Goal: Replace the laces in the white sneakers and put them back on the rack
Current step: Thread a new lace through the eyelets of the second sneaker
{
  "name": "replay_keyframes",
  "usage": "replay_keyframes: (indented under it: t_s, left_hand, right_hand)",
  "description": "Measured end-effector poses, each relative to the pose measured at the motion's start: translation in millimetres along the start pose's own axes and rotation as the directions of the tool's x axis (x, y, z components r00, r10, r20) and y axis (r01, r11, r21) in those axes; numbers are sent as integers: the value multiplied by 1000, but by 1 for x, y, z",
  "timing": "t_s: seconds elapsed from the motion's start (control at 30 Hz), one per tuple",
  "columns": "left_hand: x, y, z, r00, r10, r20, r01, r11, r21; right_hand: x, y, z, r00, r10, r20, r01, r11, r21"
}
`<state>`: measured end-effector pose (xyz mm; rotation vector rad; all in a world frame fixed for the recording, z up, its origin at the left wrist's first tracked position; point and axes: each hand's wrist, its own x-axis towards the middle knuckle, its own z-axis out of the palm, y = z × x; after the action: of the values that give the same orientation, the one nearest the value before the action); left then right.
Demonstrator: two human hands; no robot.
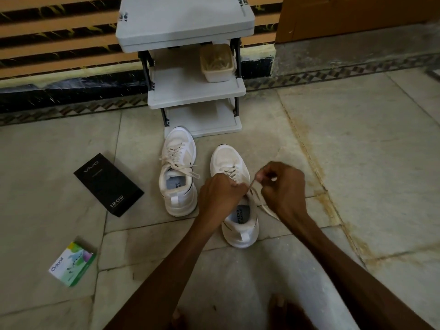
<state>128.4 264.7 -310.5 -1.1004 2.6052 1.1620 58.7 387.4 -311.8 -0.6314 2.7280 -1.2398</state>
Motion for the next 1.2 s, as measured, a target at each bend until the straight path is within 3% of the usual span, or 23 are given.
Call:
replay_keyframes:
  t_s: [0.07,0.13,0.17,0.23,0.27,0.3,0.37,0.4,0.47,0.6,0.73,0.83,0.9,0.97,1.07,1.2]
  left_hand:
    - [0,-2,-1,1000,16,21,-16,1000,6]
    - [2,-4,-2,998,40,46,-40,999,18]
    - [4,-6,-3,996,51,75,-53,999,15]
    - [5,-8,-10,983,82,167,-84,996,8]
    - [4,-8,-15,972,117,201,-122,993,10]
    - [3,-9,-19,965,167,201,-176,984,28]
    - [2,-8,-28,954,285,92,-295,947,130]
    - [2,-7,-30,943,331,32,-331,922,201]
    - [4,-4,-33,917,398,-17,-378,881,283]
    - [8,-15,-25,893,450,16,-434,849,301]
    - [12,-30,-14,908,418,41,-419,906,58]
    - [15,-32,-14,918,396,31,-397,917,30]
    - [17,-31,-14,921,389,27,-390,919,60]
    - [16,-30,-14,922,386,25,-387,920,67]
    - [15,-30,-13,922,387,14,-387,920,63]
    - [13,-30,-9,927,375,-8,-374,926,50]
  right_hand:
    - [11,-23,-23,987,-71,-144,83,993,79]
    - [24,-44,-49,961,-95,-259,186,915,358]
    - [28,-50,-59,972,-54,-230,177,813,555]
    - [30,-53,-64,999,44,0,-26,589,808]
    - [28,-49,-60,987,92,135,-163,579,799]
    - [24,-41,-52,958,150,245,-282,650,706]
    - [17,-20,-30,903,229,365,-345,890,296]
    - [13,-9,-20,884,235,405,-281,958,56]
    - [4,6,-3,867,204,455,-107,967,-231]
    - [0,6,3,905,106,412,23,955,-297]
    - [4,2,-3,888,50,458,52,977,-207]
    - [8,-14,-20,861,150,486,-201,978,53]
    - [11,-30,-39,843,151,516,-345,888,303]
    - [18,-46,-60,872,80,483,-338,812,476]
    - [20,-58,-72,879,26,475,-328,758,564]
    - [15,-47,-66,817,151,557,-517,620,590]
